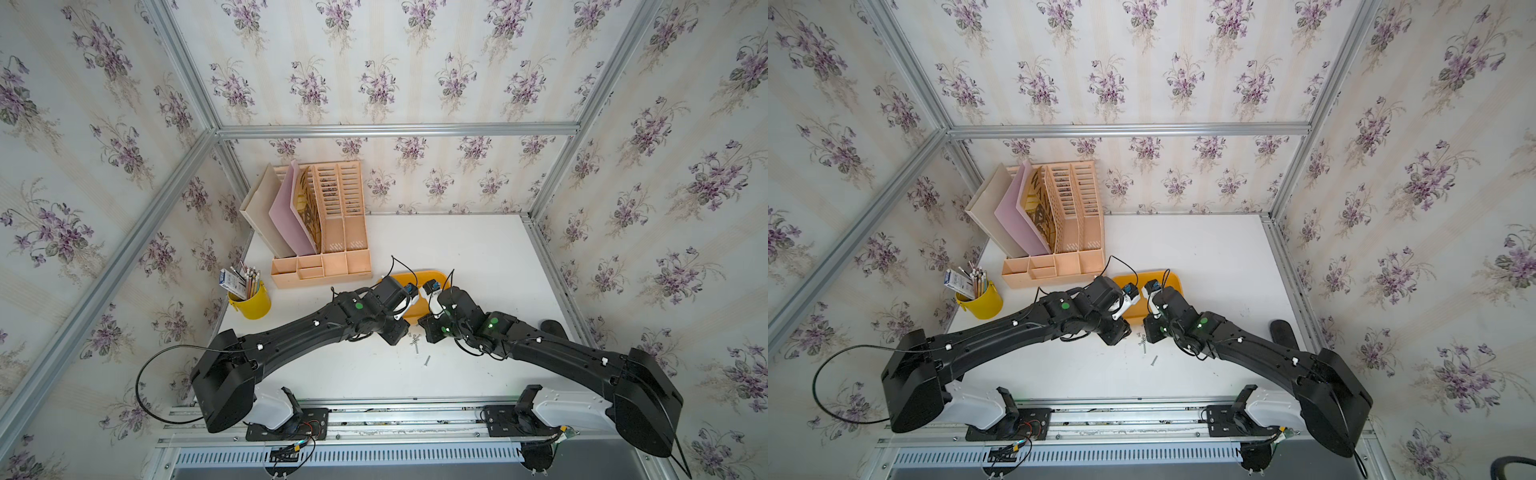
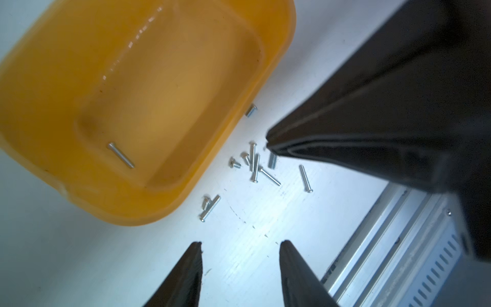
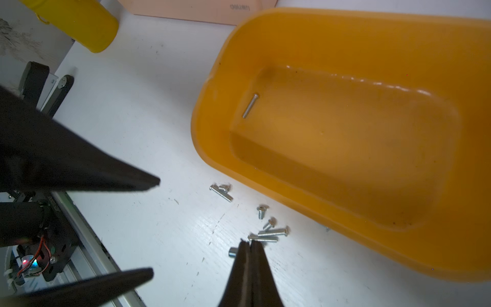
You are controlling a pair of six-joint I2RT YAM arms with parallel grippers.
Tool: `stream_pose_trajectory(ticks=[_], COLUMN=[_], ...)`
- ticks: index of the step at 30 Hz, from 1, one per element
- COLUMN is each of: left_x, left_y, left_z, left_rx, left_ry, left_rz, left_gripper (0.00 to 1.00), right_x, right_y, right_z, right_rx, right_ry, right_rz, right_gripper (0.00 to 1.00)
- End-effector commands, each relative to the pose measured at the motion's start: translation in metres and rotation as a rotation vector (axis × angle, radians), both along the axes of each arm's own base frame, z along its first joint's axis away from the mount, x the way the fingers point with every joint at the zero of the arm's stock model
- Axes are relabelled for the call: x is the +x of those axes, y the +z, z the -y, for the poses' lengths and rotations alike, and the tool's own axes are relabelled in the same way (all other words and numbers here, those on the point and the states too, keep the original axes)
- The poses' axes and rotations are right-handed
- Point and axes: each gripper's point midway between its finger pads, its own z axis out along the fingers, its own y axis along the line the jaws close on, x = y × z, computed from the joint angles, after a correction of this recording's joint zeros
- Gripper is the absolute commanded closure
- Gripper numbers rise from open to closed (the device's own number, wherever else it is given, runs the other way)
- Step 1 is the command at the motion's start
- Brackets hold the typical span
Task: Put the screws on the desktop into the storage box
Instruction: Place the screw in the storage box.
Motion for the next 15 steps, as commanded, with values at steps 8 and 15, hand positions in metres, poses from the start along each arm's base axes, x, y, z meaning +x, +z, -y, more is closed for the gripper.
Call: stream_pose_trajectory(ticks=[8, 15], left_x=[-0.002, -0.002], left_y=[-0.033, -0.057], left_z=[0.032, 0.044], left_rx=[-0.045, -0.010], left_ry=[0.039, 0.023], left_rz=[0.031, -0.006], left_gripper=[0.46, 0.47], right_x=[0.069, 0.079], right_y=[-0.024, -0.054], right_z=[0.012, 0.008], right_rx=[-0.093, -0.135], right_ry=[-0.082, -0.076], right_rz=[0.028, -0.036], right_gripper=[1.00, 0.96])
